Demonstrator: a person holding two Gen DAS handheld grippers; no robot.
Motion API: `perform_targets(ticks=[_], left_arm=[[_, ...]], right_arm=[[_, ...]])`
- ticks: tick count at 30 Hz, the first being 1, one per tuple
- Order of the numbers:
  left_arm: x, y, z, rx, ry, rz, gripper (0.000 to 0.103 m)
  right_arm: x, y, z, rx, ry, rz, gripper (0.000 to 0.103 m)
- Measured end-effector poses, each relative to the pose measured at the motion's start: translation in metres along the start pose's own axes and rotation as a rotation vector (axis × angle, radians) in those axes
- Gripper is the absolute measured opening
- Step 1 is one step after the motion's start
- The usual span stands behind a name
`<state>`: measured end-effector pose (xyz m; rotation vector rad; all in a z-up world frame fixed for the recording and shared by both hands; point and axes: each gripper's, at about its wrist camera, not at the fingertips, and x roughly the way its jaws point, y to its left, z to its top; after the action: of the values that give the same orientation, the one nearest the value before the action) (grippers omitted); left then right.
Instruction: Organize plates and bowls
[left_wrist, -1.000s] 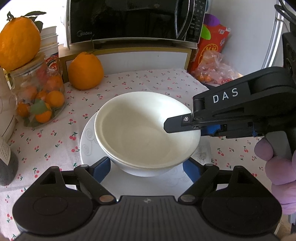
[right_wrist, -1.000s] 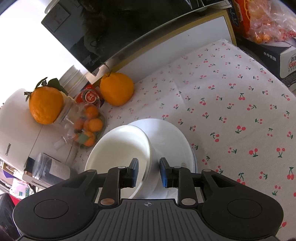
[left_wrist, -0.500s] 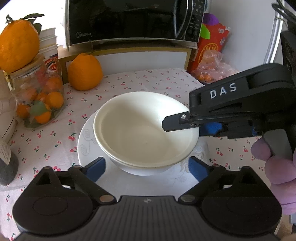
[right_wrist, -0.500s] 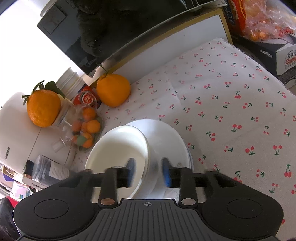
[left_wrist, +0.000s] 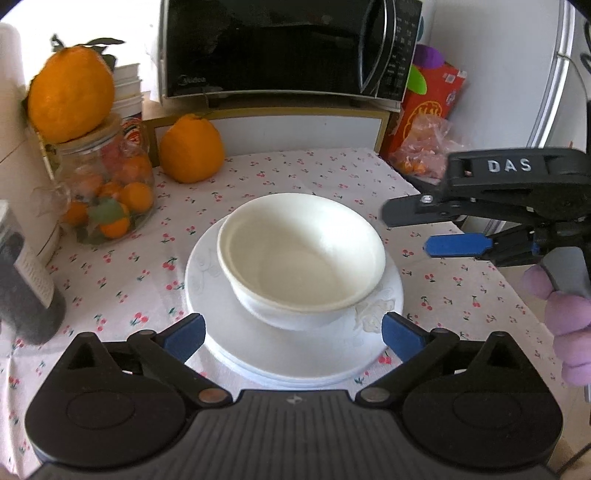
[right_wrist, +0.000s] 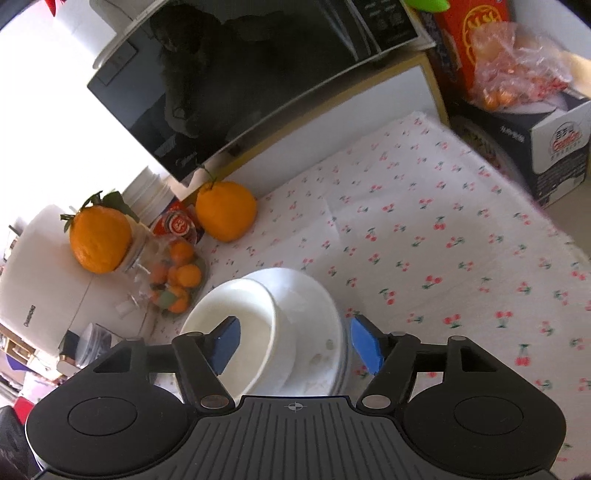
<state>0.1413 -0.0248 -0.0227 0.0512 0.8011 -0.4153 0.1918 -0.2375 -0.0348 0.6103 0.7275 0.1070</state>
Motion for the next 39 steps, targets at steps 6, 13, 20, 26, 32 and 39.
perform_targets(ticks=[6, 13, 20, 26, 32, 39], left_arm=[[-0.026, 0.001, -0.004, -0.062, 0.013, 0.056, 0.103], [-0.047, 0.001, -0.010, -0.164, 0.062, 0.138, 0.103], [-0.058, -0.006, -0.023, -0.187, 0.096, 0.214, 0.103], [-0.062, -0.009, -0.024, -0.193, 0.101, 0.285, 0.103], [-0.065, -0.004, -0.022, -0.227, 0.094, 0.329, 0.103], [-0.065, -0.007, -0.025, -0.223, 0.112, 0.340, 0.103]], right_arm=[[-0.027, -0.001, -0.008, -0.059, 0.014, -0.081, 0.068], [-0.053, 0.010, -0.030, -0.169, 0.038, -0.159, 0.072], [-0.067, 0.024, -0.050, -0.229, 0.045, -0.208, 0.078], [-0.064, 0.032, -0.060, -0.256, 0.051, -0.255, 0.083], [-0.057, 0.039, -0.064, -0.295, 0.060, -0.272, 0.085], [-0.054, 0.044, -0.068, -0.319, 0.069, -0.278, 0.085]])
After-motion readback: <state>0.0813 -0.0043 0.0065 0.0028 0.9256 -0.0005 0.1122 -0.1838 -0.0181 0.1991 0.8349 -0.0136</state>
